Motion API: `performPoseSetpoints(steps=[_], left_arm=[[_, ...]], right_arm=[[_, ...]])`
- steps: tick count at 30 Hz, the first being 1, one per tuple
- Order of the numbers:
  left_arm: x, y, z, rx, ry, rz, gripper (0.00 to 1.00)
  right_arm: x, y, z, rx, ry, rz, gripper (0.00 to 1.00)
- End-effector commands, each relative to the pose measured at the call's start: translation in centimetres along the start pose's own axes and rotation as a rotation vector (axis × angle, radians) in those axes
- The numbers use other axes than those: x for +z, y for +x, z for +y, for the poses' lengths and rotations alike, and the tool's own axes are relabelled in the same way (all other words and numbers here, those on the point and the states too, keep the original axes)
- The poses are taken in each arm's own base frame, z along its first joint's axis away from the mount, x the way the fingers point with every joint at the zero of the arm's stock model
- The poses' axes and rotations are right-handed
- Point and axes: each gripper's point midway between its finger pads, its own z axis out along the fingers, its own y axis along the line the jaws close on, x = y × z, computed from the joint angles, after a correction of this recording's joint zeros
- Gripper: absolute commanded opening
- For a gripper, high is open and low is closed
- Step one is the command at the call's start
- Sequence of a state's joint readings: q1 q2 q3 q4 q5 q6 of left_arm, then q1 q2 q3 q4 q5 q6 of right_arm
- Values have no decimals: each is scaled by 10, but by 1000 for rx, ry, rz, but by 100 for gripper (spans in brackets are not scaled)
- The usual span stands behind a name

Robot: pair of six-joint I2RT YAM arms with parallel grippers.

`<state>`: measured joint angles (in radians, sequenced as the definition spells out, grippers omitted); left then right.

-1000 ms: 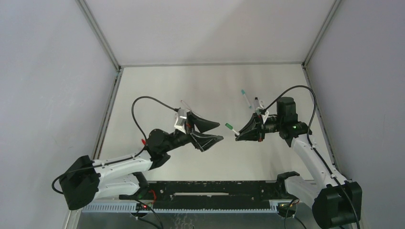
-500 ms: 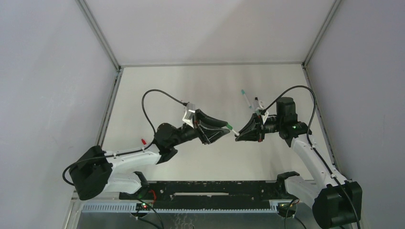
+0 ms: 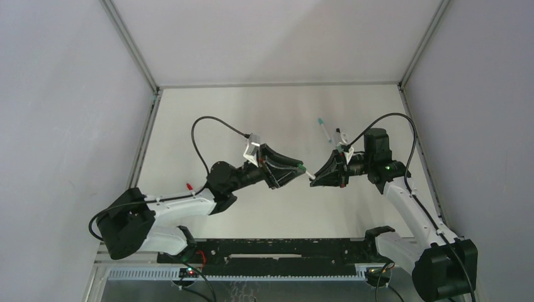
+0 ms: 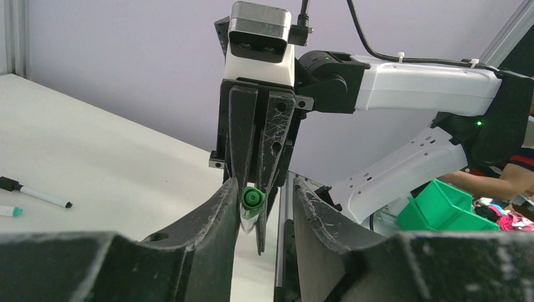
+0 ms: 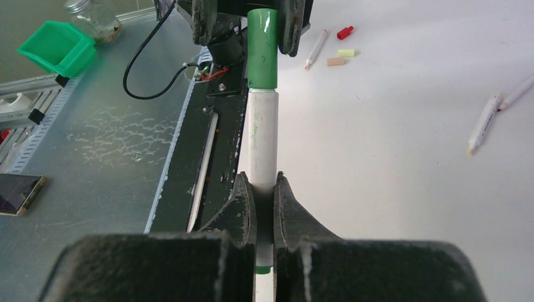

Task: Insert the pens into the pen caps
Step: Press the pen cap onto the pen.

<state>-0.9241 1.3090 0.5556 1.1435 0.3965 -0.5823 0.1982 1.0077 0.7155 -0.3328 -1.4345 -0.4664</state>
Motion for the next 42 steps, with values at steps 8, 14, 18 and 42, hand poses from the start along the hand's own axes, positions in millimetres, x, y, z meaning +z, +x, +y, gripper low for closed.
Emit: performPoseSetpoints(steps=[8,14,18,42], left_arm=[[11,-31,-7,-26,19,-105,33],[13,-24,-6,-53,29,-85,26],[14,-21,-6,-70,32,-75,22],[-3,145,-12,-263,-273,527,0]], right_arm=[[1,-13,1,-55,-13,-7,0],[1,-13,0,-50,-9,-6,0],[1,-14,-2,-46,-1,-4,0],[-20,-39,-57,6,426,-22,0]])
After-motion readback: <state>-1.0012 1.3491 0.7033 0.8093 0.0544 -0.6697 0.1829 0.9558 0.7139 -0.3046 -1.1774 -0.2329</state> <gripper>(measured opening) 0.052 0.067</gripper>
